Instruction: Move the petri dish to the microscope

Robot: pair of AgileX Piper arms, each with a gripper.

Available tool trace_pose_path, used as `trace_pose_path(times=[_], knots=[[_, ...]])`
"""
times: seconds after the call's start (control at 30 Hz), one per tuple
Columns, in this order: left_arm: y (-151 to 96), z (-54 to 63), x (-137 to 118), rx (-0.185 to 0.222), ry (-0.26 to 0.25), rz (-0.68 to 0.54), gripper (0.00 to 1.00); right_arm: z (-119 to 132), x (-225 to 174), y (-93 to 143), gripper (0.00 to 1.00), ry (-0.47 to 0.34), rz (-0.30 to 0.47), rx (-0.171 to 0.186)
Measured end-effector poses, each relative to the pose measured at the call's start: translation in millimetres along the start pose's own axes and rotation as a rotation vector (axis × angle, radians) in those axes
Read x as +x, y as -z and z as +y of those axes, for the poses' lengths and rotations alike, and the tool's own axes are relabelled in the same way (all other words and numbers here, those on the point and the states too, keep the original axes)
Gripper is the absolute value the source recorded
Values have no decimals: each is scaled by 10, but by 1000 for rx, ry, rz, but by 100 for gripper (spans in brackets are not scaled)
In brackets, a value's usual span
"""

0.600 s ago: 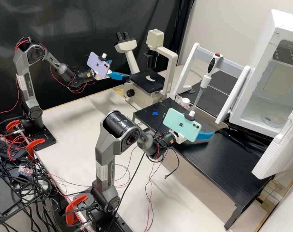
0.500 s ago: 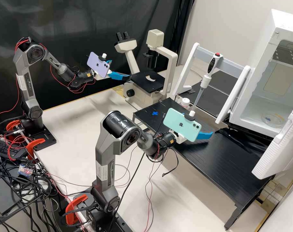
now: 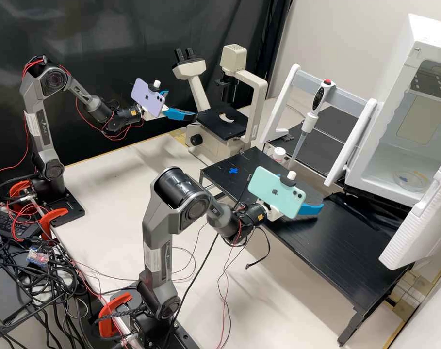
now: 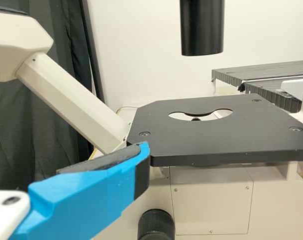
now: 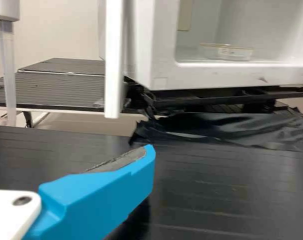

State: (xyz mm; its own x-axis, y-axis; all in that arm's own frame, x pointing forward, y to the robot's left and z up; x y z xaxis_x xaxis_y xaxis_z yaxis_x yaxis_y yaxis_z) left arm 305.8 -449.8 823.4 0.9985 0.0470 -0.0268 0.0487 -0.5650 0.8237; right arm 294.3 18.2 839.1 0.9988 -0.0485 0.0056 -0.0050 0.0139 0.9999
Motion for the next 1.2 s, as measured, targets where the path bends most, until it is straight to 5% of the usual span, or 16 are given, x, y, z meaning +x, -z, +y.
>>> trace_pose_path(times=[0.13, 0.6, 1.2], knots=[[0, 0, 0, 0, 0, 0, 100, 151, -58, -59, 100, -69, 8, 39], [0, 0, 0, 0, 0, 0, 100, 944, 233, -348, 100, -276, -11, 74], [0, 0, 0, 0, 0, 0, 100, 1565, 1086, -306, 100, -290, -75, 68]])
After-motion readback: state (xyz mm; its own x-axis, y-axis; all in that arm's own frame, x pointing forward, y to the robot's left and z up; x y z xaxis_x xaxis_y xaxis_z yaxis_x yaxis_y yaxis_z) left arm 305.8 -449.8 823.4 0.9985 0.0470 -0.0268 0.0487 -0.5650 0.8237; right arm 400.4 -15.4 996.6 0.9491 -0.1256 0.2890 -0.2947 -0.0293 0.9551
